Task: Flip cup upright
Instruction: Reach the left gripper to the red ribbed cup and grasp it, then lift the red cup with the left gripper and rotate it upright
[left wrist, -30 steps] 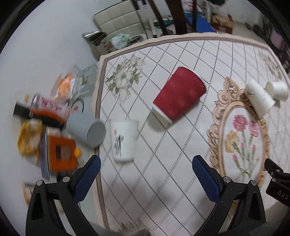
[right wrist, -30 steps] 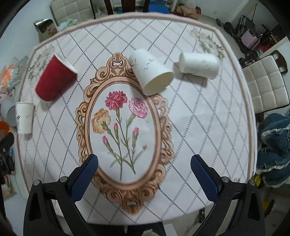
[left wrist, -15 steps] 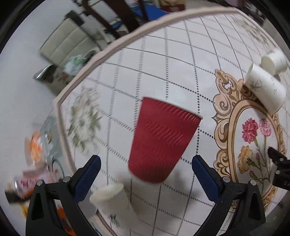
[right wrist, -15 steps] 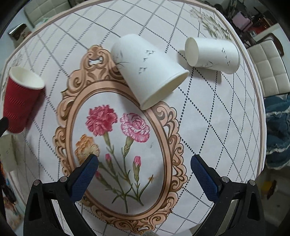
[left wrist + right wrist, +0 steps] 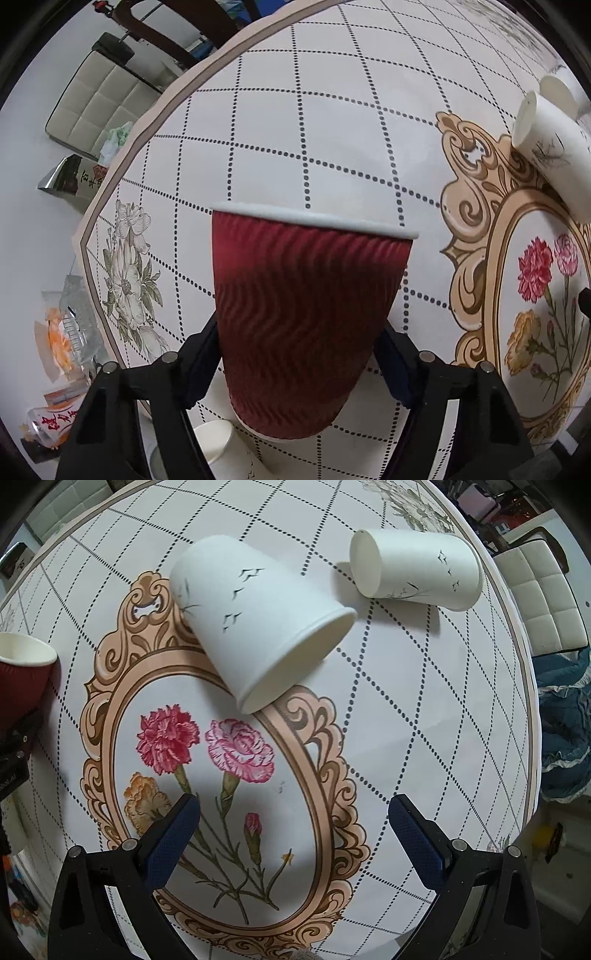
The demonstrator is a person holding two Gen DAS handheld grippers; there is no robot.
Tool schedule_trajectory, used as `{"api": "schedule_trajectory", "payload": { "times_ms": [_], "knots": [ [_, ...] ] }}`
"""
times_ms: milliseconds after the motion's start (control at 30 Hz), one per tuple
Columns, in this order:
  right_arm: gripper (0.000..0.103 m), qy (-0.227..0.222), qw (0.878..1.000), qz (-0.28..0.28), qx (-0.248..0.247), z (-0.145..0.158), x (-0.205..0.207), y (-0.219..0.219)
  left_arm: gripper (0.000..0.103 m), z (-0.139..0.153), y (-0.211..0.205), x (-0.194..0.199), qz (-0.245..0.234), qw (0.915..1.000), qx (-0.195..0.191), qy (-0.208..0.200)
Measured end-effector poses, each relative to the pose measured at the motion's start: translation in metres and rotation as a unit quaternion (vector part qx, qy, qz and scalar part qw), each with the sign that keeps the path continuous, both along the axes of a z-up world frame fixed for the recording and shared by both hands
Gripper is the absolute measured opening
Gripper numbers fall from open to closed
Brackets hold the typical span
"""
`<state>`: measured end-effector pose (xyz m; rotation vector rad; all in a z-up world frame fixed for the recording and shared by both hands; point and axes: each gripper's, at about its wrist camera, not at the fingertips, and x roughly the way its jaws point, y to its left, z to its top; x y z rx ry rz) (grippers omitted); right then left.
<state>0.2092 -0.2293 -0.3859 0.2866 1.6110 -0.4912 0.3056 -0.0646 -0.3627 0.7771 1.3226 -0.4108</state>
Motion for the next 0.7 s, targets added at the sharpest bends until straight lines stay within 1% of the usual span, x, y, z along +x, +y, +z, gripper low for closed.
{"api": "schedule_trajectory", "payload": {
  "times_ms": [200,367,567,700],
  "knots": [
    [0.103,-0.006,1.000,-0.006,-0.005,0.006,0.003,-0.020,0.072,0.012,0.005,-0.001,0.028,0.9995,-0.018,-0.005],
    [0.103,-0.016,1.000,-0.017,-0.008,0.021,-0.012,-0.034,0.073,0.034,0.012,-0.009,0.067,0.9969,-0.041,-0.006],
    [0.103,-0.027,1.000,-0.010,-0.008,0.037,-0.042,-0.042,0.072,0.067,0.018,-0.047,0.121,0.9902,-0.069,-0.004],
    [0.103,-0.035,0.999,0.006,-0.001,0.044,-0.060,-0.044,0.072,0.083,0.022,-0.074,0.169,0.9819,-0.085,0.004]
  ]
}}
